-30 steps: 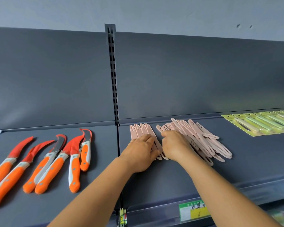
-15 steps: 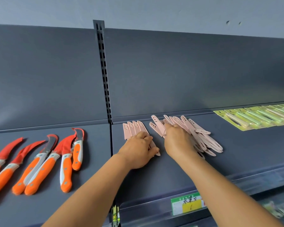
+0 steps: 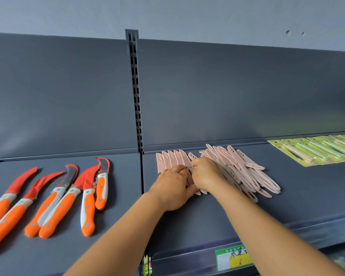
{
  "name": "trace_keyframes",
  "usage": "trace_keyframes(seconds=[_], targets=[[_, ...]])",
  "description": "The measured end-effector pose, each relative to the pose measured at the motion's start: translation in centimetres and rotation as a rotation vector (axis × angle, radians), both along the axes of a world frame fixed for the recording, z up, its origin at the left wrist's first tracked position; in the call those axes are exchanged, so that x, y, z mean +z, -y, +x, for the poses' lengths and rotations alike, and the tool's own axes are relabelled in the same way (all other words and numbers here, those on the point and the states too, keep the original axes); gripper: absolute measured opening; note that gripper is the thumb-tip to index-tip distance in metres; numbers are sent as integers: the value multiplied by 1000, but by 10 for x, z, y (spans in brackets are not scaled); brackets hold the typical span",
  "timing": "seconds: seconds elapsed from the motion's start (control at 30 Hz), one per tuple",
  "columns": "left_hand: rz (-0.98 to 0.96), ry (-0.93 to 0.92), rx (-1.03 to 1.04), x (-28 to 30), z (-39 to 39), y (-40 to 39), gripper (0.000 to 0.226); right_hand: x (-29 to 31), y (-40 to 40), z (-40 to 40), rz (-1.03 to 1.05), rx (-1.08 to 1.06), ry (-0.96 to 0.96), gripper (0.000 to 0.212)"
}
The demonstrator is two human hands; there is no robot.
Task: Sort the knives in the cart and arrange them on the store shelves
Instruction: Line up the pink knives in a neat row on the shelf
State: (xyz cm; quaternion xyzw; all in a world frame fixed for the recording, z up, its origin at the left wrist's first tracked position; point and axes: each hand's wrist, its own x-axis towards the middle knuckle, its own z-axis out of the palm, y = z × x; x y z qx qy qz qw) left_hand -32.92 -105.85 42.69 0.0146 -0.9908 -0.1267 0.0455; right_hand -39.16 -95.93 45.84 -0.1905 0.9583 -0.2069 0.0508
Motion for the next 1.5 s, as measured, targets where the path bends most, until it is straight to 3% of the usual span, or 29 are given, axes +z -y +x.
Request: trace_keyframes(seconds=[0.13,0.23,0.33,0.73,1.03,1.17,1.3,1.37,1.5], targets=[[-30,-21,-23,2,-1,-2,55,4,-11,0,48,-10,-59,16],[-84,-17,-63,11,-3,-8,56,7,-27,1,208,-9,-107,36],[-97,27,-89,12,-7,-13,50,5,-38,4,294,35,-137,35],[-60,28,-54,4,-9,-12,38,-2,-33,-1,344,133,-259,27],[-58,24,-45,3,-11,-11,46,12,-24,4,434,85,-238,31],[-26,26,-39,0,-11,-10,42,12,-20,-4,218,-19,-243,16],[-27,26,-38,1,-12,-10,46,3,-13,-19,-56,-32,-77,18],[-37,30,-32,1,-12,-9,50,-1,-11,-22,-109,-54,-23,25],[-34,41,-25,1,-12,-9,47,-6,-9,-25,-41,-92,-12,20]])
